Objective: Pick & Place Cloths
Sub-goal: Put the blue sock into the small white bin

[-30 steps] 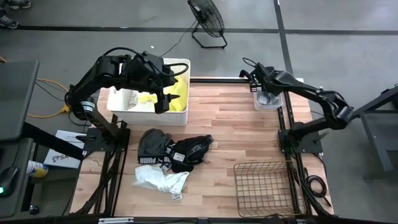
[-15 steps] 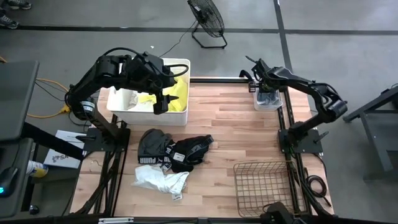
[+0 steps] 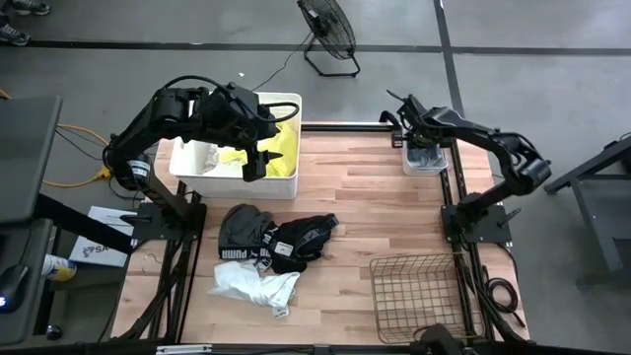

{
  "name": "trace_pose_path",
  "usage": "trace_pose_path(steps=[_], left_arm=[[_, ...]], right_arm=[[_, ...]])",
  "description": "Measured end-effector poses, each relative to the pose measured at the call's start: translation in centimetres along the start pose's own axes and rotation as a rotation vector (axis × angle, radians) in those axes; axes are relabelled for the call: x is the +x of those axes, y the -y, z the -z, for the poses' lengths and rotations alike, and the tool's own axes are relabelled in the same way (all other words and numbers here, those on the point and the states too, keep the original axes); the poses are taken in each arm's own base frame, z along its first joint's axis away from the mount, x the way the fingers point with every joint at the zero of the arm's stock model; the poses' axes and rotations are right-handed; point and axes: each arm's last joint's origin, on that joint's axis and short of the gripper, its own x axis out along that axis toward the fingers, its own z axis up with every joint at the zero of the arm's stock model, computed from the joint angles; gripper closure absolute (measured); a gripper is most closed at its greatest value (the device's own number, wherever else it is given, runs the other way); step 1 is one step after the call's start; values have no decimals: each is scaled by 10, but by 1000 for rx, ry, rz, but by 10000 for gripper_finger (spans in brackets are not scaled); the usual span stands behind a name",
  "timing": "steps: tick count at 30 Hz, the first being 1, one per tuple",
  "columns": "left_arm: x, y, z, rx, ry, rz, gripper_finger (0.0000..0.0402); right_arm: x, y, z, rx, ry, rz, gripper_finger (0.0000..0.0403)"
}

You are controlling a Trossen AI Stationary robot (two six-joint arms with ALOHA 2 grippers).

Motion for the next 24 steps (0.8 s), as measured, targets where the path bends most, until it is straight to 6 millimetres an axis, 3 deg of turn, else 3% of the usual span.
trace_pose_path(steps=[10,14,19,24], left_arm=[[0,0,2,4,-21,2,130],[0,0,2,4,-23,2,130],[0,0,2,5,-24,2,130],[0,0,2,5,-24,3,130]], right_arm=[[-29,7,6,50,70,-41,236],[-44,14,8,95,98,-78,212],[-63,23,11,146,162,-116,230],[-77,29,15,207,278,-64,311]])
